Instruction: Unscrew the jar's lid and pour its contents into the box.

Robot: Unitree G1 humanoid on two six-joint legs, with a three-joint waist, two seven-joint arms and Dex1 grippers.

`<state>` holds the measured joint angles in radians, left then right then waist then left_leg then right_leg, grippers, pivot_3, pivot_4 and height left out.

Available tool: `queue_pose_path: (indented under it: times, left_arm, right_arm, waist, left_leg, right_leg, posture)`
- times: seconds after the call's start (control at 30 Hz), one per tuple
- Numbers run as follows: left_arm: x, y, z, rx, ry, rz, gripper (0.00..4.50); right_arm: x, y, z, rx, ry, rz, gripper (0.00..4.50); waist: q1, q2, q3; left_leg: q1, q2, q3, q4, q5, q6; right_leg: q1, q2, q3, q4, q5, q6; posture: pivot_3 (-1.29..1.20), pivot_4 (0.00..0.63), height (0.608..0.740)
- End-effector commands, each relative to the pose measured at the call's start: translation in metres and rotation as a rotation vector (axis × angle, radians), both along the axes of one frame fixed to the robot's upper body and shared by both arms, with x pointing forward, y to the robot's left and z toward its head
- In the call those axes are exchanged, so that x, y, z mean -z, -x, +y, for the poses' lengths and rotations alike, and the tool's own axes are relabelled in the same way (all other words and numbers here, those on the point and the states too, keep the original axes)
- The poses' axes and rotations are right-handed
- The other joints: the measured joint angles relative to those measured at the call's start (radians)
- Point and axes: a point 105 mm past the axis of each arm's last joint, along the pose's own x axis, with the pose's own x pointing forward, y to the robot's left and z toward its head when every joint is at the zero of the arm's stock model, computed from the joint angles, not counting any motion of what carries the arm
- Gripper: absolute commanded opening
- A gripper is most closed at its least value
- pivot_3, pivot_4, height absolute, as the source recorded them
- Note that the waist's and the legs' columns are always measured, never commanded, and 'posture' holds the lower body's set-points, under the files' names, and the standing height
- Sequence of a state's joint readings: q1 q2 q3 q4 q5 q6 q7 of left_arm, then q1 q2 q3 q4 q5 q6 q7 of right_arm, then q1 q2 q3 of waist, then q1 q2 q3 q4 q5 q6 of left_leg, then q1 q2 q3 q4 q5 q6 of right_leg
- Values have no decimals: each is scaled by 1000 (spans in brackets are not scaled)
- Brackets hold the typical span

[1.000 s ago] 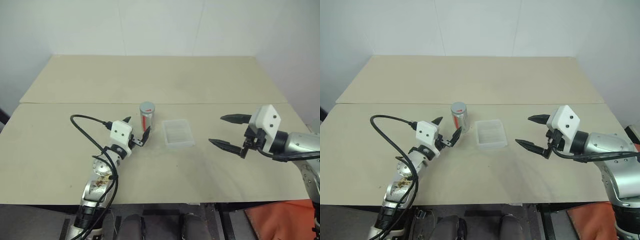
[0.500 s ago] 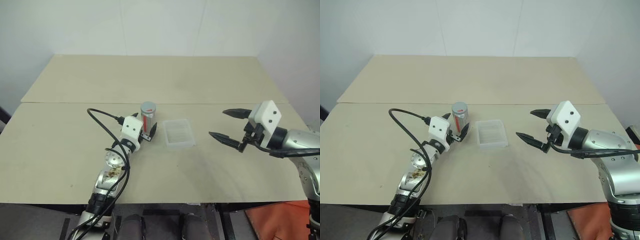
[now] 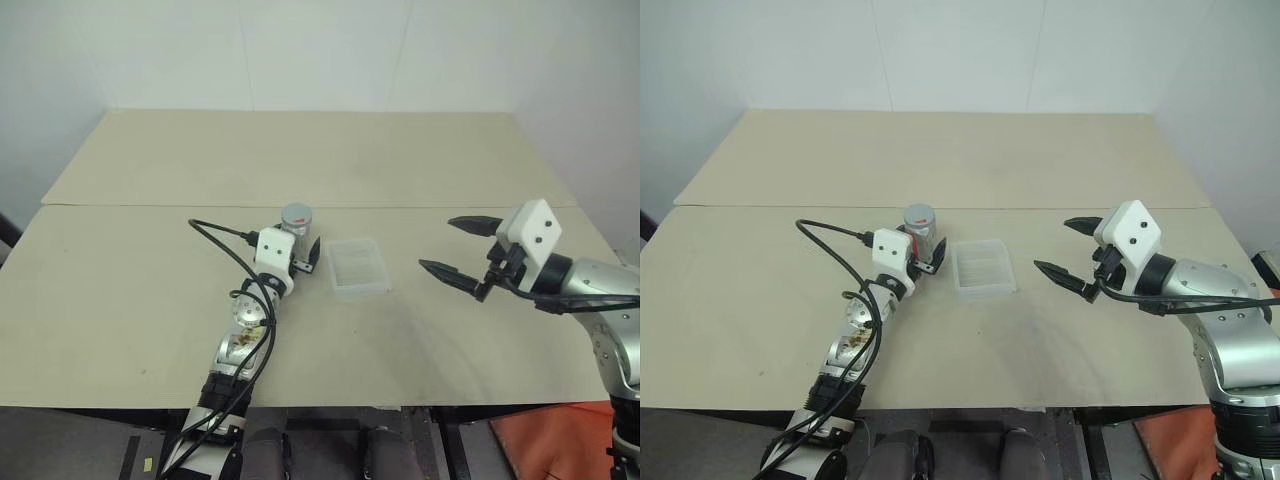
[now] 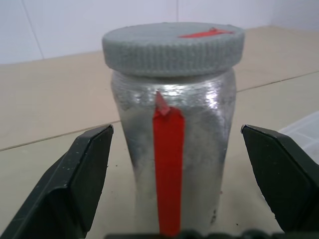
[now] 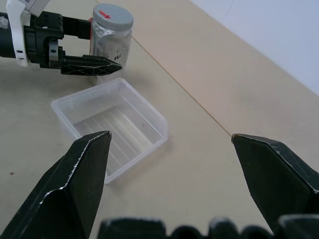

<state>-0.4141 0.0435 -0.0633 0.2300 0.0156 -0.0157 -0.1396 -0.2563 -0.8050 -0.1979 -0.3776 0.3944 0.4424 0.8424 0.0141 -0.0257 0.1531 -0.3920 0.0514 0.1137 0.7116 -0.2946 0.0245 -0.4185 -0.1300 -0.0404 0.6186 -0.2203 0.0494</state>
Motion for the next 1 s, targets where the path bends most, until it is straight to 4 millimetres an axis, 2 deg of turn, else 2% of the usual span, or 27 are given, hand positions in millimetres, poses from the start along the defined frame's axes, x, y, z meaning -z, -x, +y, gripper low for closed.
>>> queue_pose_path:
  times: [0.03,0.33,0.43,0.63,0.83,1.0]
  left_arm:
    - [-12,0,-1,-3,27,-66,4481]
    - [-8,-5,-8,28,53,-70,4481]
    - [-6,-8,-6,9,56,-65,3859]
    - [-2,-6,-2,17,50,-79,2001]
    - [-9,-1,-3,82,37,-114,1996]
    - [-22,14,-8,182,-115,-199,1996]
  right_arm:
    - [-12,0,4,-15,-2,-61,4500]
    - [-11,-2,2,8,-6,-68,4500]
    - [-11,-3,1,16,-2,-71,4500]
    - [-9,0,4,6,0,-60,4500]
    - [-9,-2,17,-14,-50,-60,4500]
    - [-19,-5,53,-45,-272,-44,4500]
  waist:
    - [0,0,0]
    - [2,0,0]
    - [1,0,0]
    - [0,0,0]
    - [-1,0,0]
    - [-6,0,0]
  left_leg:
    - [0,0,0,0,0,0]
    - [-1,0,0,0,0,0]
    - [-1,0,0,0,0,0]
    - [-1,0,0,0,0,0]
    - [-1,0,0,0,0,0]
    - [-2,0,0,0,1,-1]
  right_leg:
    - [0,0,0,0,0,0]
    - [0,0,0,-1,0,1]
    - [0,0,0,-2,1,1]
    - [0,0,0,-2,1,1]
    - [0,0,-1,-2,1,1]
    - [-1,0,0,-1,2,1]
  posture:
    - [0,150,740]
    - [0,150,740]
    - [0,150,740]
    - [0,150,740]
    - [0,150,740]
    - [0,150,740]
